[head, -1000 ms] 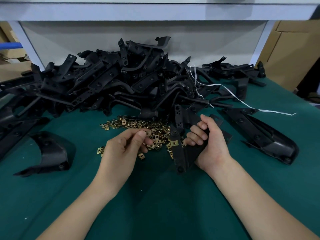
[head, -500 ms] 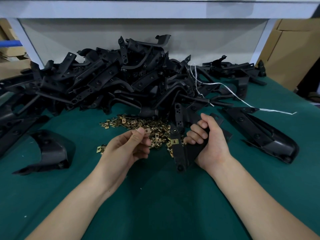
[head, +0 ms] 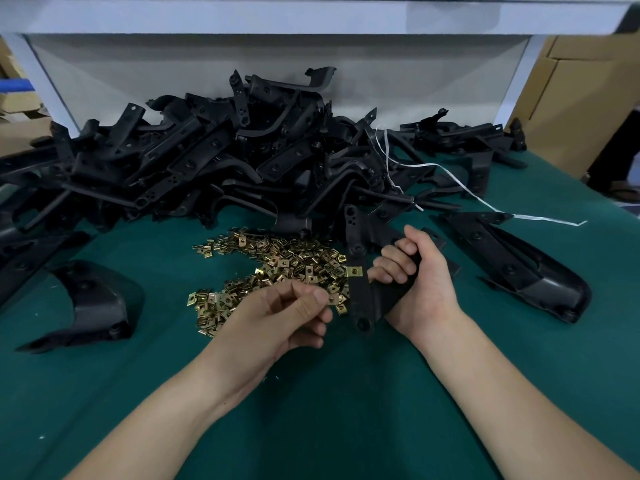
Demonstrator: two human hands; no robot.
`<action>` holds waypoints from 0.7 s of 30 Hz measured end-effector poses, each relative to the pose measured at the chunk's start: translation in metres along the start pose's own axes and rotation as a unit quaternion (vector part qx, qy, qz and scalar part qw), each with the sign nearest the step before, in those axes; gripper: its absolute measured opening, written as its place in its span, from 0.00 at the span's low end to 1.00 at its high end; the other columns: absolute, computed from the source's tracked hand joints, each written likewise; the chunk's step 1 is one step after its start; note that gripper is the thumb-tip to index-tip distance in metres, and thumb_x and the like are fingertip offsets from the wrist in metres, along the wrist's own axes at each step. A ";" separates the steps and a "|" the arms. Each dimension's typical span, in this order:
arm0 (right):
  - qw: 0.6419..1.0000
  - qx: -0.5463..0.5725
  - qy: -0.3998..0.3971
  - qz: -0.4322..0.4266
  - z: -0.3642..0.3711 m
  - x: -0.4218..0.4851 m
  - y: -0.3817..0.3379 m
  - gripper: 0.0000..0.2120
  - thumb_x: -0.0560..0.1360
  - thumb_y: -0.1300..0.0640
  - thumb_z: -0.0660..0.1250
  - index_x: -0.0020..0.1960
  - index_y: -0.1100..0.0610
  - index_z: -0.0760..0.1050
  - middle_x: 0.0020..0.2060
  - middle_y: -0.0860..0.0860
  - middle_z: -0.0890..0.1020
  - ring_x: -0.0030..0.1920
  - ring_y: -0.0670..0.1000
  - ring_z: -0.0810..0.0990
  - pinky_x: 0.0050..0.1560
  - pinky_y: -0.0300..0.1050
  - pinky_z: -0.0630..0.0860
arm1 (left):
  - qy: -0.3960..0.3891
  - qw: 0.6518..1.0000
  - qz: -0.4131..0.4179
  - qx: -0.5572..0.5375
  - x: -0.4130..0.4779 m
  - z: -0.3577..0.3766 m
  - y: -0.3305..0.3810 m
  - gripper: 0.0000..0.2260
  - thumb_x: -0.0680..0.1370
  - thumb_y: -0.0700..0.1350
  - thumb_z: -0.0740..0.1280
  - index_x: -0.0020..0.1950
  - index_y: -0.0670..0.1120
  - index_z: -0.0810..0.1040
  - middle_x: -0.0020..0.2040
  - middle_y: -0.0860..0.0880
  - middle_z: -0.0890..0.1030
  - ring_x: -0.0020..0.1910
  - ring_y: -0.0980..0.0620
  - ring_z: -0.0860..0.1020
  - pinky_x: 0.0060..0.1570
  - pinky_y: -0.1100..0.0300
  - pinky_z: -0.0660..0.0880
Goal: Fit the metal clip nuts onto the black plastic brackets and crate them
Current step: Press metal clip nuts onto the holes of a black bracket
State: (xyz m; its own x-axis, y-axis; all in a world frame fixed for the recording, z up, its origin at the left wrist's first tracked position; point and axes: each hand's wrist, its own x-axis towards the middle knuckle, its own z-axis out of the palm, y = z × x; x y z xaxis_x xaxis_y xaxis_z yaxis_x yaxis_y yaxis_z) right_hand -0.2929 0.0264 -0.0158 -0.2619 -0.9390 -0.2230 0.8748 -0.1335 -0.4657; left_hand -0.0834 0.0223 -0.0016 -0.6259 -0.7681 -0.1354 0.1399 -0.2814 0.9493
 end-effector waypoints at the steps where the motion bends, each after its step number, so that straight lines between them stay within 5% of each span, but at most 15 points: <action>1: 1.000 0.001 -0.001 0.000 -0.001 0.001 0.000 0.19 0.76 0.49 0.67 0.30 0.51 0.67 0.22 0.45 0.61 0.21 0.45 0.60 0.24 0.38 0.64 | -0.004 1.000 -0.003 0.000 -0.001 0.002 -0.001 0.06 0.72 0.50 0.73 0.43 0.49 0.86 0.41 0.45 0.82 0.38 0.52 0.79 0.40 0.61 0.79; 7: 1.000 0.009 -0.017 -0.002 -0.003 0.004 0.000 0.16 0.71 0.49 0.69 0.29 0.51 0.67 0.21 0.45 0.61 0.21 0.45 0.60 0.24 0.38 0.64 | -0.016 0.999 -0.017 0.023 -0.005 0.009 -0.003 0.08 0.72 0.51 0.74 0.42 0.47 0.84 0.39 0.47 0.80 0.35 0.53 0.76 0.38 0.62 0.77; 21: 1.000 0.008 -0.003 -0.003 0.003 -0.003 -0.001 0.19 0.77 0.49 0.66 0.30 0.51 0.67 0.22 0.45 0.60 0.21 0.45 0.59 0.24 0.38 0.64 | 0.001 1.000 0.006 0.023 -0.006 0.014 -0.005 0.07 0.72 0.51 0.72 0.43 0.49 0.85 0.39 0.47 0.81 0.36 0.53 0.76 0.38 0.62 0.77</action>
State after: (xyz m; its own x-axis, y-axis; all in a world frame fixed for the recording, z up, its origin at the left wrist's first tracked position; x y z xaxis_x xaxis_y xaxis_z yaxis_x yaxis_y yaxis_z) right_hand -0.2920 0.0284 -0.0125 -0.2643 -0.9401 -0.2153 0.8797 -0.1435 -0.4534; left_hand -0.0910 0.0362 -0.0015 -0.6236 -0.7719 -0.1238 0.1123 -0.2452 0.9629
